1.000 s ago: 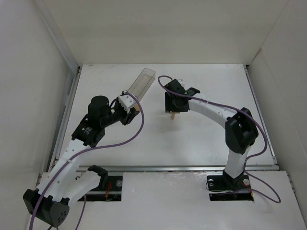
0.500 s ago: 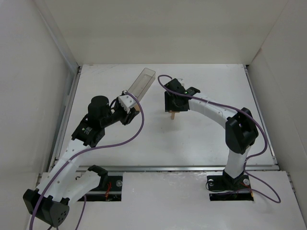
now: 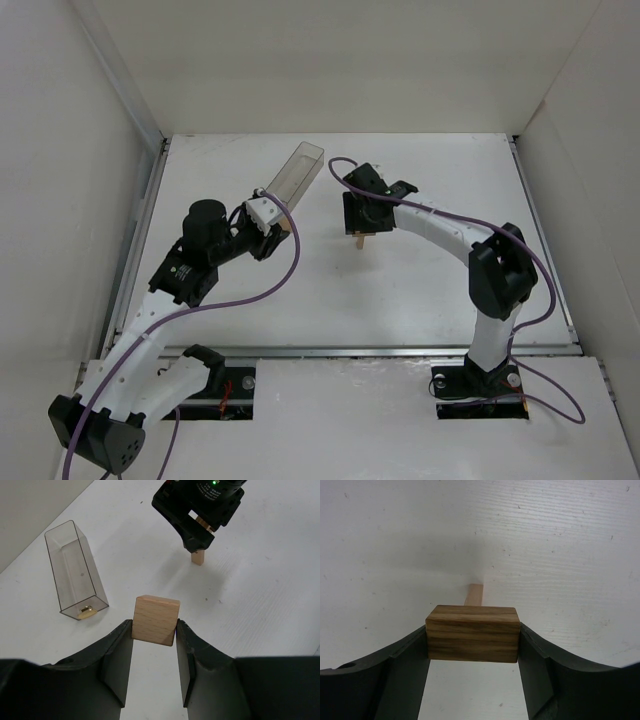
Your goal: Build the wood block tower
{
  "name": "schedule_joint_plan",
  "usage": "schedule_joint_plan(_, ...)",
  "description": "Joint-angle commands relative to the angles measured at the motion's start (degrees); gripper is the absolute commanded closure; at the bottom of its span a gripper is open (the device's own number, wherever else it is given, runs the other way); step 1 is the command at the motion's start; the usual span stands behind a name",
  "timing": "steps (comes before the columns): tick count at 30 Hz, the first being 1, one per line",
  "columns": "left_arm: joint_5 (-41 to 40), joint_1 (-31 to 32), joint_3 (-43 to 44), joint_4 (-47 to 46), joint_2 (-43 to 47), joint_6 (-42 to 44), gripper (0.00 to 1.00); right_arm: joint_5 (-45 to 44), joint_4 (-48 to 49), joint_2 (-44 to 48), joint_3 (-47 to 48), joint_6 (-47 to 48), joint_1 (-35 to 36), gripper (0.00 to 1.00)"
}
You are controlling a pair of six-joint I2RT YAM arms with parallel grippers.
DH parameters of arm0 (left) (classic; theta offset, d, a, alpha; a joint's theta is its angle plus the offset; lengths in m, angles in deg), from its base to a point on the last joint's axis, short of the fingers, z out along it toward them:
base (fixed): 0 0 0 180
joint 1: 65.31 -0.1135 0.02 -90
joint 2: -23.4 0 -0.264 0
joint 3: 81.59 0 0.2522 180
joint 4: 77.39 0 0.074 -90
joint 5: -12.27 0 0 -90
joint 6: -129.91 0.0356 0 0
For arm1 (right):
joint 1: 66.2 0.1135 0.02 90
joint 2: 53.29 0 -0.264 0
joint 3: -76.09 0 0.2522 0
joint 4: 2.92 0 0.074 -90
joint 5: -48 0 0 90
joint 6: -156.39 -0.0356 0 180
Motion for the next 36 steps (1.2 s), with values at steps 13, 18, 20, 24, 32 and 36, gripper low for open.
schedule_joint_plan(13,0.50,-0.45,2.34,-2.04,0.45,0.72,0.89,1.42,1.72,0.70,0.79,1.34,-0.47,0.04)
schedule_joint_plan(18,0.50,-0.45,2.87,-2.04,-0.08,0.72,0.89,1.34,1.72,3.24,1.94,1.34,-0.47,0.01)
schedule_joint_plan(20,1.02,-0.45,3.57,-1.43,-0.60,1.25,0.89,1.33,1.19,5.00,2.55,1.34,-0.47,0.01)
schedule_joint_plan(24,3.92,-0.45,7.77,-0.89,-3.59,2.48,0.89,1.33,-0.92,9.74,3.60,1.34,-1.00,0.01)
schedule_joint_plan(32,9.27,0.16,19.73,5.07,-17.09,6.86,0.99,0.48,-5.05,23.35,2.55,2.48,-2.06,0.01)
schedule_joint_plan(36,9.90,4.36,30.36,12.80,-28.09,12.93,0.99,-3.40,-8.73,28.90,1.50,1.16,-5.74,0.01)
